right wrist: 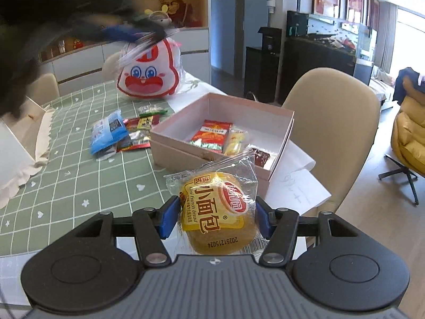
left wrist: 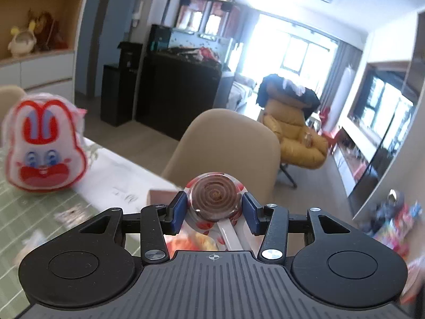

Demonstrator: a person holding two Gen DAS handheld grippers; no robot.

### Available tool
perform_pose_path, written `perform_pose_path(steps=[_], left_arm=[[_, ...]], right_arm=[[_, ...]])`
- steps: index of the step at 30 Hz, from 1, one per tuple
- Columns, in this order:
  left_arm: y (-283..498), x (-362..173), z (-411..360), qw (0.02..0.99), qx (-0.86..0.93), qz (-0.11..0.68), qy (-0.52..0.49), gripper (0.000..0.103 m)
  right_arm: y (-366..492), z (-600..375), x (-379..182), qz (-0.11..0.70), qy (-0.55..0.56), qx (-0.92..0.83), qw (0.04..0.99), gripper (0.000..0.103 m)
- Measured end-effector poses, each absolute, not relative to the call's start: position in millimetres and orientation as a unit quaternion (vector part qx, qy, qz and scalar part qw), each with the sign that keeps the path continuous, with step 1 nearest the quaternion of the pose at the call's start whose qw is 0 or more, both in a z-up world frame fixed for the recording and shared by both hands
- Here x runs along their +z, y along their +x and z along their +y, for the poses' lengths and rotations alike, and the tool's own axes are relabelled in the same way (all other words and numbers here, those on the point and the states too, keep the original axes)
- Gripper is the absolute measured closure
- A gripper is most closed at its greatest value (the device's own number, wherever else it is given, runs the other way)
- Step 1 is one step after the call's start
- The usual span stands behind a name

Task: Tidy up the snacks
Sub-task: 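Drop the lollipop into the pink box with the left tool while the right tool drops the bun in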

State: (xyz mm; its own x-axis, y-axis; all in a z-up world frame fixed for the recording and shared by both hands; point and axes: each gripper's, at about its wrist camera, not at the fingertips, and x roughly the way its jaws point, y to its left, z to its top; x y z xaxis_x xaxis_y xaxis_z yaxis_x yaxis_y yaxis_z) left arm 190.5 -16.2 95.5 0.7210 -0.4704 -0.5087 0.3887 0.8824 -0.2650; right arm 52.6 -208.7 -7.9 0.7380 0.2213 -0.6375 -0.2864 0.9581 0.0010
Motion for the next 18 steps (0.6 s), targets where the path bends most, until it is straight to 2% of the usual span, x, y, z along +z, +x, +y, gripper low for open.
perform_pose_path(steps=[4, 10, 18], left_arm=[[236, 54, -28, 0.907, -0.217, 0.342, -0.116, 0.053], [248, 3, -8, 0.887, -0.216, 0.364, -0.187, 0.053], [181, -7, 24, 0.897, -0.165, 0.376, -0.162, 0.053]], right_arm=[[45, -210, 1, 0.322, -0.051, 0.132, 0.936, 0.044], [49, -225, 5, 0.326, -0.036, 0.104, 0.939, 0.044], [113, -230, 20, 0.326, 0.000, 0.089, 0.941, 0.044]])
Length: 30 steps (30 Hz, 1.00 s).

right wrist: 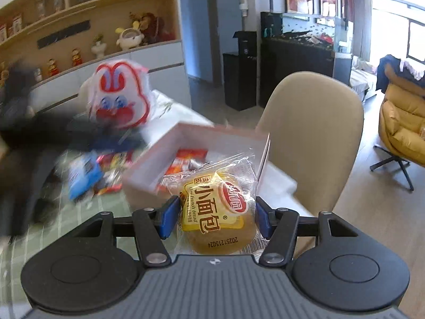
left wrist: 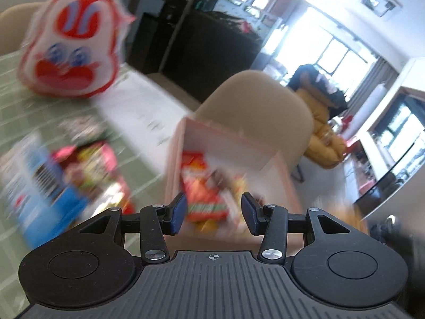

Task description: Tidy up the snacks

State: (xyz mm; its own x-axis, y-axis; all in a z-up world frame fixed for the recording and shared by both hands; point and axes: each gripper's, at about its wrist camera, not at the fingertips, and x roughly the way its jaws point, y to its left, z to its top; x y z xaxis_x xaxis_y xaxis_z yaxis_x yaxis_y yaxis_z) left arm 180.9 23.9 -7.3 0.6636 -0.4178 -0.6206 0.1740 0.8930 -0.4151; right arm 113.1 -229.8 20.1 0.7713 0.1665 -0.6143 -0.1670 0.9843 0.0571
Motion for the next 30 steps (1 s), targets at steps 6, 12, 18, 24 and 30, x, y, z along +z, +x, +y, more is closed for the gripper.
perform_pose_path(steps=[6, 12, 18, 24, 30], left_arm=[[130, -42, 56, 0.881, -0.107, 0.416, -0.198, 0.053], [114, -51, 87, 0.881, -0.054, 0.431, -0.186, 0.053], [130, -44, 112, 0.892, -0.026, 0.409, -0.194, 0.053], [174, -39, 154, 0.904, 0.033, 0.367, -0.215, 0.053], [199, -63, 193, 0.889, 0.077, 0.357, -0.275, 0.053]], right_arm=[[202, -209, 15, 0.344, 0.049, 0.097, 0.933, 0.042], [255, -207, 5, 0.400, 0.099, 0.104, 0.905, 0.042], [249, -175, 29, 0.368, 0.022, 0.104, 0.924, 0.042], [265, -88, 47, 0.371, -0.049, 0.147, 0.916, 0.031], [321, -10, 3, 0.474, 0.040, 0.192, 0.859, 0.031]])
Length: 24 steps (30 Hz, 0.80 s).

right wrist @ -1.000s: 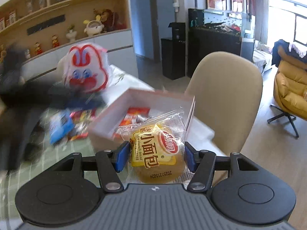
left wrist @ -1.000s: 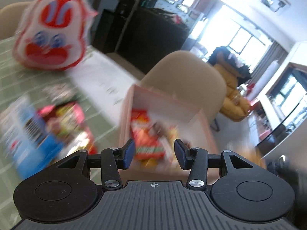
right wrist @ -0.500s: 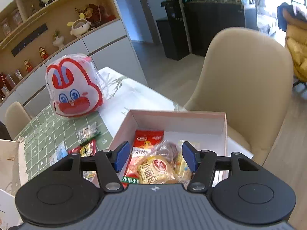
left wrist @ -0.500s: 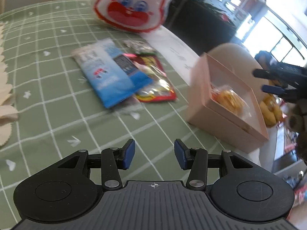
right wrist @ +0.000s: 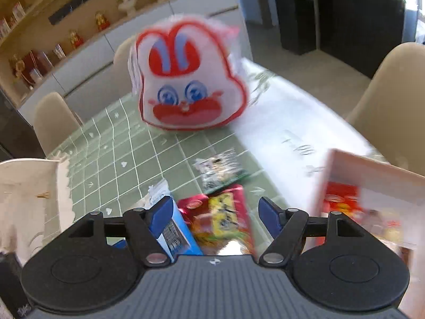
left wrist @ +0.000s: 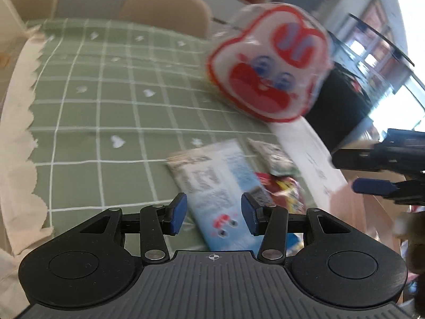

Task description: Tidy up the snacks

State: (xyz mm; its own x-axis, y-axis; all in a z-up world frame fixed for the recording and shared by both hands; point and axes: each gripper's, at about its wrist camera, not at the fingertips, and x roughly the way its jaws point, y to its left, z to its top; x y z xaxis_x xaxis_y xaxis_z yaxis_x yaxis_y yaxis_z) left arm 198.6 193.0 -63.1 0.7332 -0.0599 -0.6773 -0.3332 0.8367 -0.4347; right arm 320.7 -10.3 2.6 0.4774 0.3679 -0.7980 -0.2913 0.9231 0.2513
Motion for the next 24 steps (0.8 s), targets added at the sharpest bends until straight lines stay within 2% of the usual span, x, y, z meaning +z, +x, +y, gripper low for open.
perform_pose_path(steps=[6, 13, 14, 15, 20, 24], left_arm=[[196, -81, 198, 0.891, 0.050, 0.360, -0.272, 0.054], [185, -86, 210, 0.887, 0.033, 0.347, -0.303, 0.056], [184, -87, 213, 0.885, 0.032, 0.344, -0.314, 0.060], [184, -89, 217, 0.881, 0.032, 0.342, -0.324, 0.061], [184, -90, 223, 0.871, 0.033, 0.342, -0.352, 0.062], [174, -83, 215, 0.877, 0.032, 0.361, -0.316, 0.057]], right_arm=[[365, 53, -42, 0.447, -0.075, 0.151, 0.878, 0.032], [428, 62, -84, 0.491, -0.058, 0.126, 0.860, 0.032], [429, 59, -84, 0.495, -0.046, 0.133, 0.858, 0.037], [426, 58, -83, 0.501, -0.038, 0.143, 0.853, 0.048], [382, 58, -79, 0.516, -0.058, 0.222, 0.825, 0.053], [328, 45, -77, 0.529, -0.047, 0.262, 0.806, 0.058]])
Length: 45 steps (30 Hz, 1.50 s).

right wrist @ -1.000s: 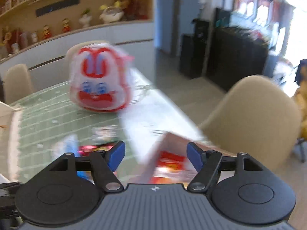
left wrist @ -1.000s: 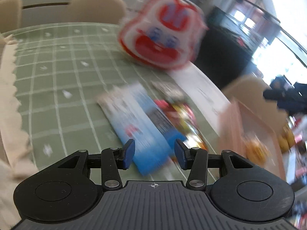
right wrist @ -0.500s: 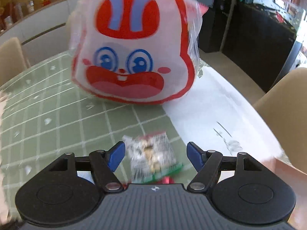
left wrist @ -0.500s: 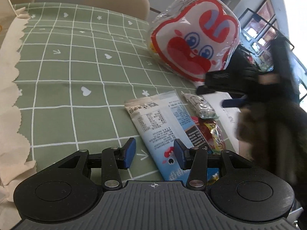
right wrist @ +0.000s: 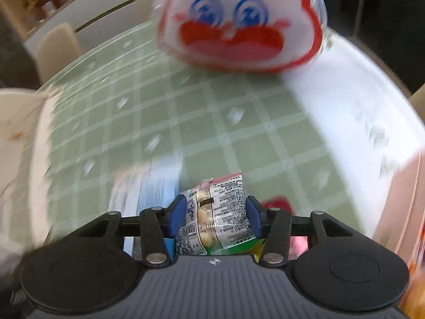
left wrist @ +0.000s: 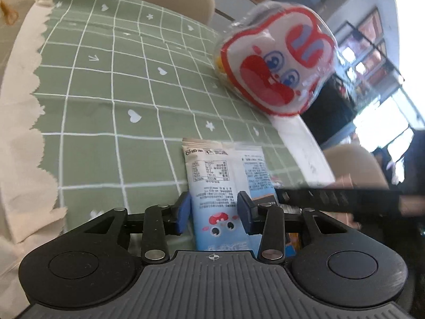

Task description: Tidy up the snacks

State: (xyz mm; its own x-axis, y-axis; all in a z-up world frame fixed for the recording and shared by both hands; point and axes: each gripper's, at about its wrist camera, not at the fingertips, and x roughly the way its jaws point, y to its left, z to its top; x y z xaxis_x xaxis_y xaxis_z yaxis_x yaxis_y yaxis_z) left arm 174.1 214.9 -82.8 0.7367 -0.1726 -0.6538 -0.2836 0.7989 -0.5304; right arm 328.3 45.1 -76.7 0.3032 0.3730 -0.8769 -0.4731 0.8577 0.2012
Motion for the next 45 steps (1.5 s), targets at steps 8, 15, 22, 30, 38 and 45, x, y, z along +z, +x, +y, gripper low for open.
perform_pose_path(steps=[8, 15, 22, 30, 38, 45], left_arm=[[141, -76, 191, 0.879, -0.005, 0.399, -0.259, 0.056], [128, -68, 139, 0.884, -0.065, 0.423, -0.186, 0.055], [132, -58, 100, 0.878, -0.144, 0.434, -0.143, 0.055], [110, -46, 83, 0.885, -0.103, 0.453, -0.045, 0.055], [117, -52, 77, 0.860, -0.139, 0.467, -0.154, 0.054], [109, -25, 65, 0.885, -0.143, 0.432, -0.095, 0.053]], right_arm=[[237, -2, -73, 0.530, -0.019, 0.286, 0.798, 0.058], [159, -52, -61, 0.479, -0.056, 0.280, 0.830, 0.053], [132, -104, -62, 0.479, -0.018, 0.249, 0.841, 0.045], [103, -111, -66, 0.412, -0.156, 0.133, 0.888, 0.038], [93, -149, -56, 0.461, 0.014, 0.252, 0.851, 0.038], [69, -127, -68, 0.454, -0.090, 0.219, 0.859, 0.035]])
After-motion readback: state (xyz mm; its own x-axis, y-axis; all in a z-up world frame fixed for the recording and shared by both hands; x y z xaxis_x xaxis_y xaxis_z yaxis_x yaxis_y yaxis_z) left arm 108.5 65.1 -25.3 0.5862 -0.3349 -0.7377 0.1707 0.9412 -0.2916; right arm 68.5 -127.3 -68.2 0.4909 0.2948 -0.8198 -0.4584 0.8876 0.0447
